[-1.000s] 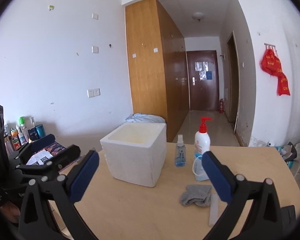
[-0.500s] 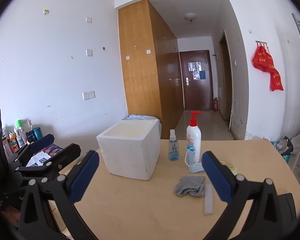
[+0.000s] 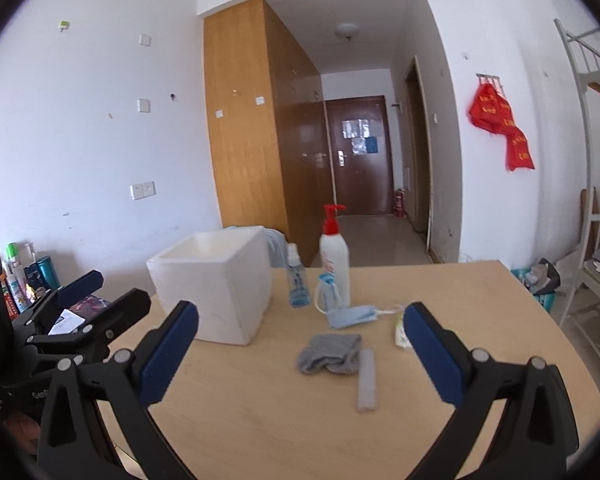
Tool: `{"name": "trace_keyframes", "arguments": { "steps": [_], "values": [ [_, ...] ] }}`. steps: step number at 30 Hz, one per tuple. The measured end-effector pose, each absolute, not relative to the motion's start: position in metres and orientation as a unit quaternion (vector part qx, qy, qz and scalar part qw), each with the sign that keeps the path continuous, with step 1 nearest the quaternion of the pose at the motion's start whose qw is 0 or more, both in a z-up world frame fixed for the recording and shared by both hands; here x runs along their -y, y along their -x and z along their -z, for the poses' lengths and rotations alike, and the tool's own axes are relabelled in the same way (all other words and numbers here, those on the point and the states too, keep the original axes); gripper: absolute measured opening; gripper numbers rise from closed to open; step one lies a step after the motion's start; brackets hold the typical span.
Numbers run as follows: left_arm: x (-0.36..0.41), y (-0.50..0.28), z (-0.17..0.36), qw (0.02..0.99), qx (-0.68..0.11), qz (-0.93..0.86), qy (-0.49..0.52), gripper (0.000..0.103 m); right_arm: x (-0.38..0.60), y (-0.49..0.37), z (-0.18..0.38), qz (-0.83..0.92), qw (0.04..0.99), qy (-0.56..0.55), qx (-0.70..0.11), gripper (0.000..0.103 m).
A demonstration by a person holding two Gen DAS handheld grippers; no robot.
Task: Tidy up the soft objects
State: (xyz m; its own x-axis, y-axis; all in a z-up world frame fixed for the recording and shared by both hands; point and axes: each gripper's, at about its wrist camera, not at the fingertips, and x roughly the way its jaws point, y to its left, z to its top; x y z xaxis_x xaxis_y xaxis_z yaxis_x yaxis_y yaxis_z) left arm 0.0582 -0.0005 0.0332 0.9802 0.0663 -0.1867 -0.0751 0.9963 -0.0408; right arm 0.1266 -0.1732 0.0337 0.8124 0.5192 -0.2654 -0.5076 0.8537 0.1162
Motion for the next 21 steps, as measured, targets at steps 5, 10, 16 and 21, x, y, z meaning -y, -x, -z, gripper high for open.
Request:
{"name": "trace_keyframes", "arguments": {
  "steps": [5,10,16,21],
  "values": [
    [0.008,-0.07,-0.016,0.995,-0.099,-0.017,0.028,0.103,0.185,-0.134,-0.017,-0.253,0.953,-0.026,-0.162,0.103],
    [0.012,-0.083,-0.003,0.993,-0.118,0.005,0.03,0.103,0.194,-0.138,-0.004,-0.234,0.956,-0.025,-0.177,0.103],
    [0.02,-0.095,0.006,0.989,-0.141,0.022,0.029,0.103,0.203,-0.148,0.003,-0.22,0.955,-0.024,-0.196,0.103],
    [0.025,-0.104,0.007,0.988,-0.151,0.027,0.025,0.103,0.209,-0.16,0.008,-0.207,0.953,-0.026,-0.218,0.103]
  ]
}}
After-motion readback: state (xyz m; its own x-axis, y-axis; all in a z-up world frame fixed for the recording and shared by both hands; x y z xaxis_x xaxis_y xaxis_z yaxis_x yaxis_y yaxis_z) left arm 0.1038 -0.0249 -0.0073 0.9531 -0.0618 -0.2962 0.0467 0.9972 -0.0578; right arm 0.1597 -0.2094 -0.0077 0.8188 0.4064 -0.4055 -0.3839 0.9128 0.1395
